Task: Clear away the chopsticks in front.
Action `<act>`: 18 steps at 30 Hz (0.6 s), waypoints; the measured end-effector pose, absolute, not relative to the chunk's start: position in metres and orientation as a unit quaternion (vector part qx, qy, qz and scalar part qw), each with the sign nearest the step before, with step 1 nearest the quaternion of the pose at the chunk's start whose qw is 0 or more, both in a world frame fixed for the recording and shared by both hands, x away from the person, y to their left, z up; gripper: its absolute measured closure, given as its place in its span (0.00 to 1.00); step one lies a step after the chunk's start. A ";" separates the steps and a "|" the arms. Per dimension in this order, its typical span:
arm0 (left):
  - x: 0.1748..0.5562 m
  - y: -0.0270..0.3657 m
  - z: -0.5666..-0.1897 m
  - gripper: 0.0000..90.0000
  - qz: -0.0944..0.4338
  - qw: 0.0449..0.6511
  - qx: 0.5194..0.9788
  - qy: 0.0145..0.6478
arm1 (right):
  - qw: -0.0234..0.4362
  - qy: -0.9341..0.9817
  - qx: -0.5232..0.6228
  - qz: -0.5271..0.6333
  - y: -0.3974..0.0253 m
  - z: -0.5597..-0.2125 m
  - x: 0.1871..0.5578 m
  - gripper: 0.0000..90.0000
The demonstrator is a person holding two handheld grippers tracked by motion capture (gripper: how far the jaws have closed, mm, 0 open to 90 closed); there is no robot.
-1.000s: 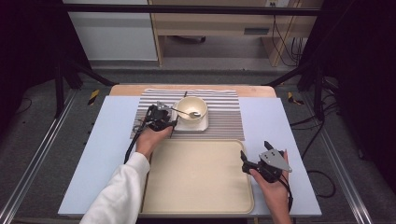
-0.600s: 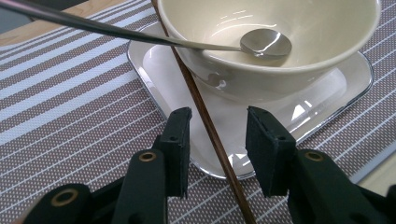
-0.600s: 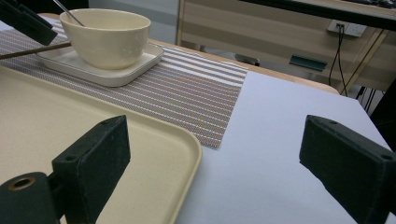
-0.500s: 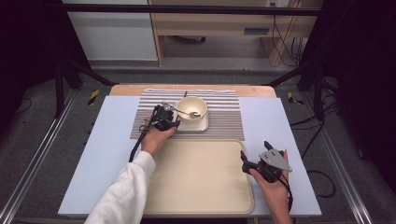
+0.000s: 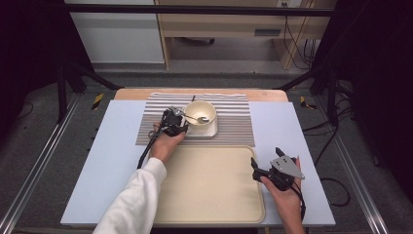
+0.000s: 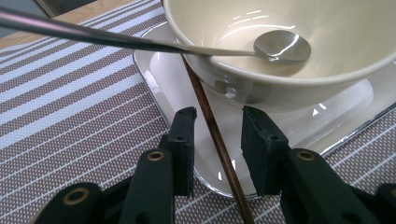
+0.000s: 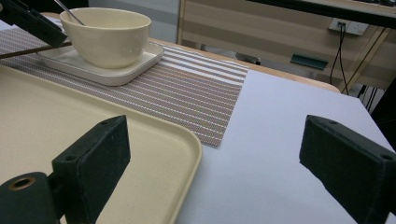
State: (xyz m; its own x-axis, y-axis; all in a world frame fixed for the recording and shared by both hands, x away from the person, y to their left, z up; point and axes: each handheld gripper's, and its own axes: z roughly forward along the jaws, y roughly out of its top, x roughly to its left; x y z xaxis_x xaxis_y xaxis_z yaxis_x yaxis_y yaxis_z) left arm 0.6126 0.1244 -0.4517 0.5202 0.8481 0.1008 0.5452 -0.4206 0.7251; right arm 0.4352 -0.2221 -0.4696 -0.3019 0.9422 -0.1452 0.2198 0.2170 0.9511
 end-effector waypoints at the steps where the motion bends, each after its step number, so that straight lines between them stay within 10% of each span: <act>1: 0.613 0.124 -0.452 0.73 0.234 0.323 0.809 0.432 | 0.401 0.670 0.434 0.450 -0.222 -0.470 0.435 0.10; 18: 0.615 0.120 -0.456 0.78 0.227 0.312 0.807 0.446 | 0.398 0.670 0.436 0.451 -0.222 -0.470 0.435 0.10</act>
State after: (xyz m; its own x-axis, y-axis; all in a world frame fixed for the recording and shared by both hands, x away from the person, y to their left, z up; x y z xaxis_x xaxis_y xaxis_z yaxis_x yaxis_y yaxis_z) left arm 0.6148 0.1203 -0.4560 0.4979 0.8627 0.0882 0.5785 -0.4062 0.7073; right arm 0.4350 -0.2220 -0.4696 -0.3036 0.9424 -0.1401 0.2245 0.2137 0.9508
